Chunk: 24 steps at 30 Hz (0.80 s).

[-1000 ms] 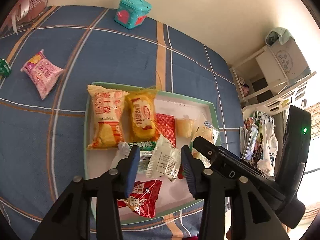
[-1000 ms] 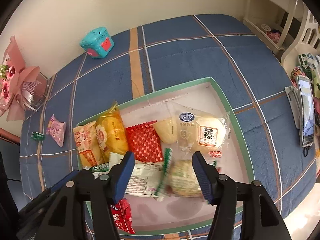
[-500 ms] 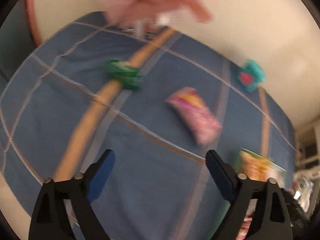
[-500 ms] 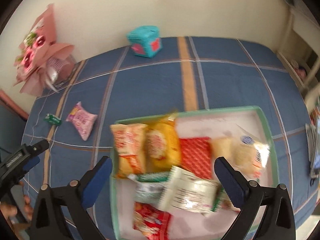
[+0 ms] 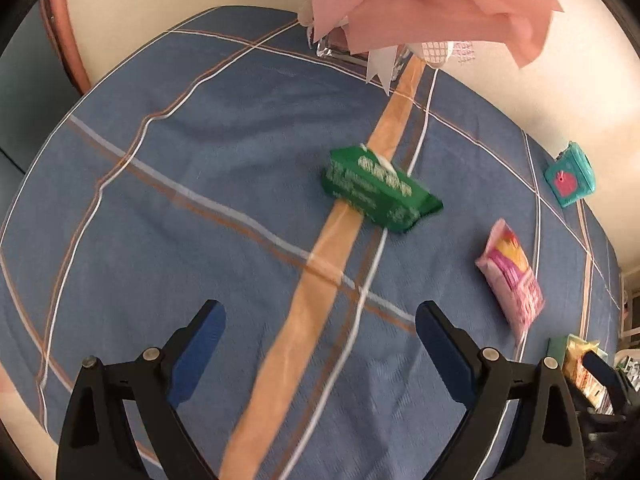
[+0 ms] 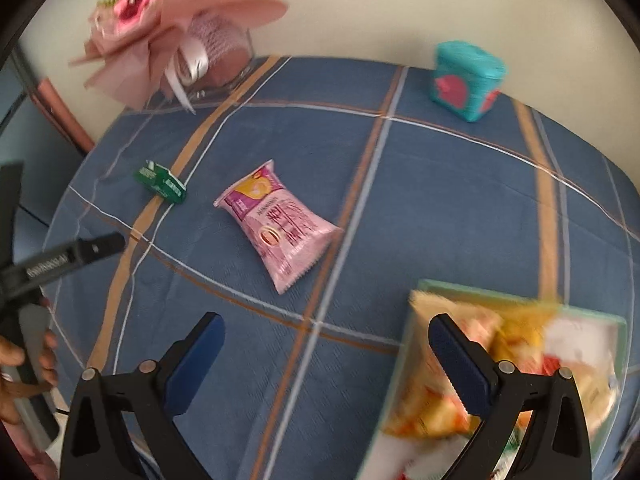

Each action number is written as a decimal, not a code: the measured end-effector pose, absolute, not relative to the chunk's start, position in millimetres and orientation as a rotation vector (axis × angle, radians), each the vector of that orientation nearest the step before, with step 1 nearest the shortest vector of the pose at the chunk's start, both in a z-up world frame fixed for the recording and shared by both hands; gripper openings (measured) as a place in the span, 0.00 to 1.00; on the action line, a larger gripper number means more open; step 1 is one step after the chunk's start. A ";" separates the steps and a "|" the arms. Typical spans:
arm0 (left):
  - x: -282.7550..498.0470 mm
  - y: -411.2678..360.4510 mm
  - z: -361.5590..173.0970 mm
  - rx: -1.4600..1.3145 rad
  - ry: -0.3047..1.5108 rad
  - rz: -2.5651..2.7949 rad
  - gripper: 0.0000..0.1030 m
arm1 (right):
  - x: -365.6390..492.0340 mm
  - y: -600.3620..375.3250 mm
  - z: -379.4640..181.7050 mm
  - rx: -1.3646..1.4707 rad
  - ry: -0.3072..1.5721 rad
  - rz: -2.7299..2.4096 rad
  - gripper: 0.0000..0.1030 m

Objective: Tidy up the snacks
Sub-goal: 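Grasp the green biscuit box with left tool while right tool grasps the pink Swiss roll bag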

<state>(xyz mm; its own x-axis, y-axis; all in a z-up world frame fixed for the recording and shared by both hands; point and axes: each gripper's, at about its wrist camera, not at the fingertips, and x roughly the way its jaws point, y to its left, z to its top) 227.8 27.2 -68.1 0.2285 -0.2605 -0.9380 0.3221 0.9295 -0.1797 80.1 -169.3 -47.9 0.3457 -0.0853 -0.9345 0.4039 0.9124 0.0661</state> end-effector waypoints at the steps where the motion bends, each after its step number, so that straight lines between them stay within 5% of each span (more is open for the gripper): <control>1: 231.6 22.8 -66.6 0.068 1.274 -0.420 0.93 | 89.7 -168.2 -53.1 0.295 1.196 -0.318 1.00; 16: 279.3 -42.5 -76.0 0.379 1.216 -0.573 0.93 | 175.9 -163.7 -91.6 0.107 1.298 -0.254 0.94; 24: 292.6 -54.4 -87.4 0.322 1.264 -0.608 0.70 | 179.9 -160.8 -93.2 0.123 1.309 -0.231 0.48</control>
<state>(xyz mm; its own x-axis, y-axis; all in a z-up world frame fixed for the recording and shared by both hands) 292.6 -54.4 -87.4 0.1747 -0.2476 -0.9530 0.5896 0.8015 -0.1001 179.9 -160.8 -93.2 0.2405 -0.0991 -0.9656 0.2375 0.9705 -0.0405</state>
